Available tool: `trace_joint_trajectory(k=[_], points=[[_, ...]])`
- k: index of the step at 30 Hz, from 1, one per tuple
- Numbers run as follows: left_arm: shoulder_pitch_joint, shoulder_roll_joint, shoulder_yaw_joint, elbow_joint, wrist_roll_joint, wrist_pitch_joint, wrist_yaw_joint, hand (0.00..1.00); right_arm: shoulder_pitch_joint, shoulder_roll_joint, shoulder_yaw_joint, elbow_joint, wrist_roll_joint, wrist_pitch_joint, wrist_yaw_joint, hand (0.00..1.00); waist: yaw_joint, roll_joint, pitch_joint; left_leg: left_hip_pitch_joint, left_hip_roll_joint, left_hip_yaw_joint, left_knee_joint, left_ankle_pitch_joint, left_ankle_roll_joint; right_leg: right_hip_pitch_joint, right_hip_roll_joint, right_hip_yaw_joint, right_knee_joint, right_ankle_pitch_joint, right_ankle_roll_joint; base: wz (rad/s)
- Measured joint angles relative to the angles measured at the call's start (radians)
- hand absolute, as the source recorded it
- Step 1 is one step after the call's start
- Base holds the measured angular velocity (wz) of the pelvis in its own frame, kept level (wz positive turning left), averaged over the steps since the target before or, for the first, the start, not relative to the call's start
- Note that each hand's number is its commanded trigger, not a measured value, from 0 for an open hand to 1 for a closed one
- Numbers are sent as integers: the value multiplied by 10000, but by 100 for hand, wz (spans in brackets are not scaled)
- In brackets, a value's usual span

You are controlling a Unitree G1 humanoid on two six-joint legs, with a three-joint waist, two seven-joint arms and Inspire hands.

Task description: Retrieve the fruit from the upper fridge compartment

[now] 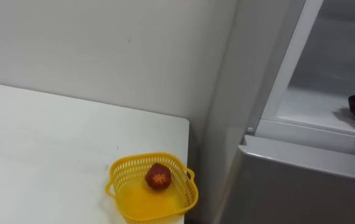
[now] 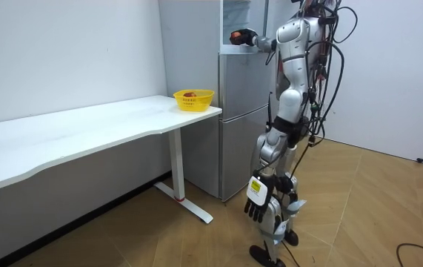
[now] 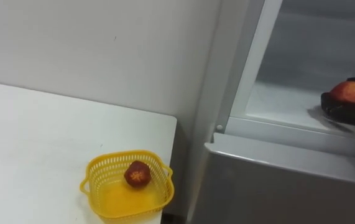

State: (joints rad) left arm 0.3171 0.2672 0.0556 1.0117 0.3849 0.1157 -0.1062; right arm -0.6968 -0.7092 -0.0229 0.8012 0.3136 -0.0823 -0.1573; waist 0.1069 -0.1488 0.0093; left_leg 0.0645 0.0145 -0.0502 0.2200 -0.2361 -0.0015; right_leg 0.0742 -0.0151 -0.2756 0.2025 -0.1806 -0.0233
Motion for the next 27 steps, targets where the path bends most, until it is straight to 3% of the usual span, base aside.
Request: trace_joint_trajectory(k=[7,12,14,21,23,27], points=[[72,-74,2,-50,-1,-107,169,0,948,155,-12,-2605,-551,287,-264,100,-171,164,-30,67,-1,85,14,5,4,-45,18,235,-11,-1,1,-7],[-67,-262,-11,-43,-15,-139,477,0,2150,1045,-12,-5183,-1103,334,-526,100,-225,271,-50,308,38,224,-3,5,3,127,11,269,-6,-2,2,-6],[-116,-339,-18,1,-33,-149,597,0,2373,1175,-12,-5839,-1195,398,-525,100,-237,327,-56,322,33,225,-25,5,3,131,4,267,-4,-2,2,-2],[73,-434,2,39,-411,-132,854,0,2515,1304,-12,-7621,-1358,425,-935,100,-251,509,-128,368,32,274,-63,5,4,165,16,296,24,-1,0,0],[64,-439,3,210,-414,-144,784,0,2520,1394,-4,-8191,-1601,407,-924,100,-209,566,-79,517,51,331,-94,5,2,286,24,297,23,2,-5,-5],[-166,-546,-10,660,-409,-220,677,0,2528,1664,15,-9028,-2177,275,-860,100,-162,592,-58,663,38,344,-222,-2,0,416,25,341,12,-31,-23,-1]])
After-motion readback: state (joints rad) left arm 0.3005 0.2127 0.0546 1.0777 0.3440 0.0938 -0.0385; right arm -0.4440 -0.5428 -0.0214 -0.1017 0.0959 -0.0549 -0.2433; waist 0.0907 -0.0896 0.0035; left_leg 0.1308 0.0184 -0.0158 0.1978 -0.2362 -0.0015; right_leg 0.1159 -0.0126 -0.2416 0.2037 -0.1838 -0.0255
